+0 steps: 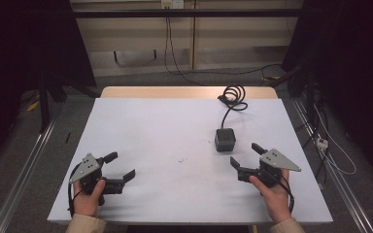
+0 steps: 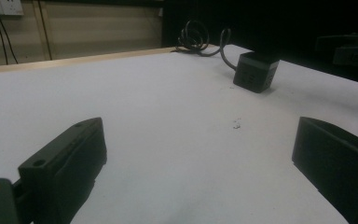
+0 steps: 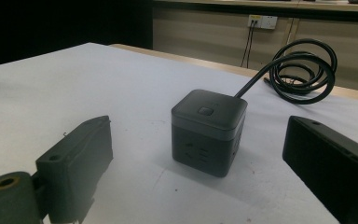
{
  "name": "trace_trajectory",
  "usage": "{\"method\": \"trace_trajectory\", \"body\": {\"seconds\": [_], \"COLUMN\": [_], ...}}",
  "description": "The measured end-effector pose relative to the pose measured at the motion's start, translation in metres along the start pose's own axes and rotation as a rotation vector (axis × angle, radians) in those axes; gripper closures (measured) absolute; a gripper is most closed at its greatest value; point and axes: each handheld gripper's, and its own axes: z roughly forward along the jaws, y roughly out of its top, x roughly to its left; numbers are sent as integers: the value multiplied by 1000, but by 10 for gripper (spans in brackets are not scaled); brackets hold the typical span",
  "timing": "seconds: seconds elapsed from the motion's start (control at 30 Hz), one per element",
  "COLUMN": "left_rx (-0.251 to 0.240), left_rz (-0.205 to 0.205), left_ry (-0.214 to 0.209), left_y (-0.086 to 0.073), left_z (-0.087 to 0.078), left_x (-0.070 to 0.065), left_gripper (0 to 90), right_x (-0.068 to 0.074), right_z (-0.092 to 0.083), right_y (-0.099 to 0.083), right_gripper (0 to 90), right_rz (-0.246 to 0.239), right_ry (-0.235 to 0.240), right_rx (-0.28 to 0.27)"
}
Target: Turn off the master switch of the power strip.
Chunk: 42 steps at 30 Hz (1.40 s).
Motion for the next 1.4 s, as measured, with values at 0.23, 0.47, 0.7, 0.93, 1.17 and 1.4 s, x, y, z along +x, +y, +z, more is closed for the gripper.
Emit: {"method": "trace_trajectory", "body": {"seconds": [0.23, 0.47, 0.7, 0.93, 1.17, 1.4], "left_rx": [2, 1, -1, 0, -2, -1], "left_rz": [1, 0, -1, -1, -2, 0], "left_ry": [-4, -5, -3, -3, -6, -3], "left_y": [0, 0, 0, 0, 0, 0], "left_z": [1, 0, 0, 0, 0, 0], "left_x": [0, 0, 0, 0, 0, 0], "left_gripper": [26, 26, 26, 26, 27, 27], "right_x": [-2, -5, -5, -6, -7, -8], "right_z": [5, 9, 13, 18, 22, 26], "right_y": [3, 8, 11, 14, 15, 18], "right_gripper": [81, 87, 90, 93, 94, 96], "right_rz": [9, 12, 11, 5, 8, 9], "right_ry": [-7, -15, -16, -19, -19, -23], "right_rx": [4, -3, 2, 6, 6, 9]}}
